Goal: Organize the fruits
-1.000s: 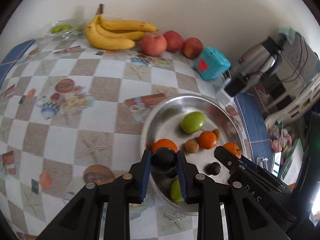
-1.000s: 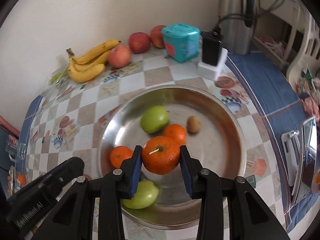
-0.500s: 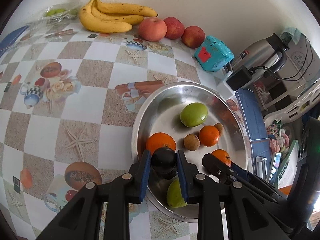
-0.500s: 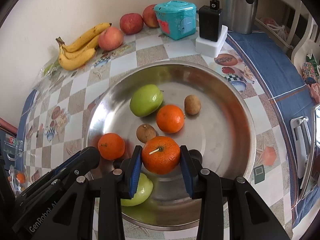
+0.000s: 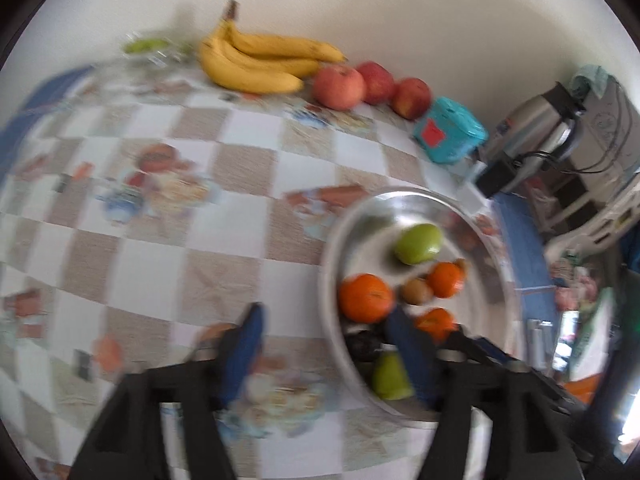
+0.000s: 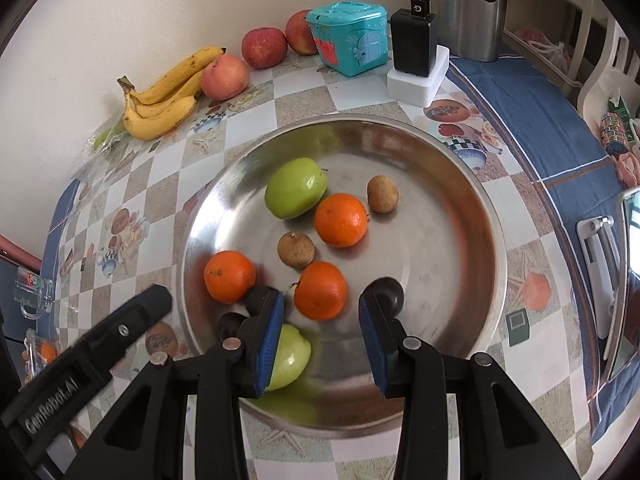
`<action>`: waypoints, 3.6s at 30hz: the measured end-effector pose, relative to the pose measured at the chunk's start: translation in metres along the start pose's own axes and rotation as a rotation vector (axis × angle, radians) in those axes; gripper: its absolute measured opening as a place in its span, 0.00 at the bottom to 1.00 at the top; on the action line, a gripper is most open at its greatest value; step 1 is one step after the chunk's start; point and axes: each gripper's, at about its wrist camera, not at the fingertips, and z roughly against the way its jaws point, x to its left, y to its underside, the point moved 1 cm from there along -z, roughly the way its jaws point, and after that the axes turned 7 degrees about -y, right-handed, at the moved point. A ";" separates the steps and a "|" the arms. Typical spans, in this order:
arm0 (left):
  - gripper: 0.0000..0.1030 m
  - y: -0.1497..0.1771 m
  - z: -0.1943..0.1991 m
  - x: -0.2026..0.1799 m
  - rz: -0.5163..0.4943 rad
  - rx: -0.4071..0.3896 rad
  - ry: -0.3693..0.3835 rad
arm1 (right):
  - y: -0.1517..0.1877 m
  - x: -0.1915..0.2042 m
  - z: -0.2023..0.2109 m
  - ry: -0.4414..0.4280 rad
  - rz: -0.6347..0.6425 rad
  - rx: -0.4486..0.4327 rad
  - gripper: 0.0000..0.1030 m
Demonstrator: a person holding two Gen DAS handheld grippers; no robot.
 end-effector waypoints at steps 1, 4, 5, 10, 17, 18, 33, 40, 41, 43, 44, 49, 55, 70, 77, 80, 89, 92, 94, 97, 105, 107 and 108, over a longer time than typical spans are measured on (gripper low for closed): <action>0.79 0.001 0.002 0.003 -0.009 -0.015 -0.037 | 0.001 0.000 0.002 -0.001 0.001 -0.003 0.39; 0.93 0.005 0.006 0.015 -0.034 -0.034 -0.153 | 0.009 -0.002 0.011 -0.006 0.009 -0.013 0.56; 0.99 0.007 0.008 0.020 -0.039 -0.038 -0.196 | 0.011 -0.002 0.012 -0.005 0.010 -0.013 0.61; 1.00 0.017 0.021 0.032 -0.061 -0.059 -0.305 | 0.031 0.001 0.021 0.011 0.026 -0.021 0.82; 1.00 0.030 0.046 0.039 -0.061 -0.090 -0.358 | 0.054 0.010 0.031 0.025 0.074 -0.035 0.89; 1.00 0.032 0.049 0.041 -0.055 -0.090 -0.372 | 0.057 0.013 0.033 0.023 0.087 -0.040 0.89; 1.00 0.057 0.065 0.062 -0.011 -0.039 -0.418 | 0.073 0.035 0.048 0.028 0.178 -0.092 0.89; 1.00 0.060 0.053 0.065 -0.022 0.021 -0.470 | 0.072 0.040 0.052 0.038 0.201 -0.112 0.89; 1.00 0.061 0.050 0.066 -0.027 0.036 -0.482 | 0.072 0.041 0.053 0.040 0.204 -0.118 0.89; 1.00 0.061 0.048 0.067 -0.022 0.050 -0.480 | 0.071 0.042 0.055 0.042 0.206 -0.126 0.89; 1.00 0.061 0.048 0.068 -0.018 0.053 -0.477 | 0.070 0.043 0.055 0.042 0.206 -0.127 0.89; 1.00 0.060 0.046 0.070 -0.010 0.064 -0.485 | 0.070 0.044 0.054 0.043 0.210 -0.123 0.89; 1.00 0.061 0.043 0.073 0.002 0.090 -0.480 | 0.070 0.047 0.053 0.047 0.224 -0.119 0.89; 1.00 0.060 0.041 0.077 0.028 0.106 -0.441 | 0.071 0.051 0.051 0.053 0.243 -0.101 0.89; 1.00 0.060 0.042 0.078 0.034 0.102 -0.438 | 0.071 0.050 0.049 0.062 0.239 -0.093 0.89; 1.00 0.059 0.041 0.080 0.037 0.104 -0.439 | 0.071 0.050 0.049 0.062 0.240 -0.091 0.89; 1.00 0.059 0.042 0.082 0.048 0.105 -0.443 | 0.071 0.051 0.047 0.067 0.244 -0.084 0.89; 1.00 0.059 0.042 0.083 0.049 0.106 -0.447 | 0.072 0.051 0.047 0.069 0.246 -0.082 0.89; 1.00 0.059 0.041 0.083 0.051 0.109 -0.448 | 0.072 0.052 0.047 0.069 0.247 -0.082 0.89; 1.00 0.058 0.043 0.084 0.057 0.104 -0.445 | 0.072 0.052 0.047 0.070 0.246 -0.082 0.89; 1.00 0.057 0.055 0.082 0.036 0.032 -0.512 | 0.072 0.052 0.046 0.074 0.245 -0.079 0.89; 1.00 0.056 0.055 0.084 0.043 0.035 -0.505 | 0.072 0.051 0.046 0.074 0.243 -0.078 0.89; 1.00 0.056 0.055 0.084 0.045 0.036 -0.504 | 0.072 0.051 0.046 0.075 0.241 -0.077 0.89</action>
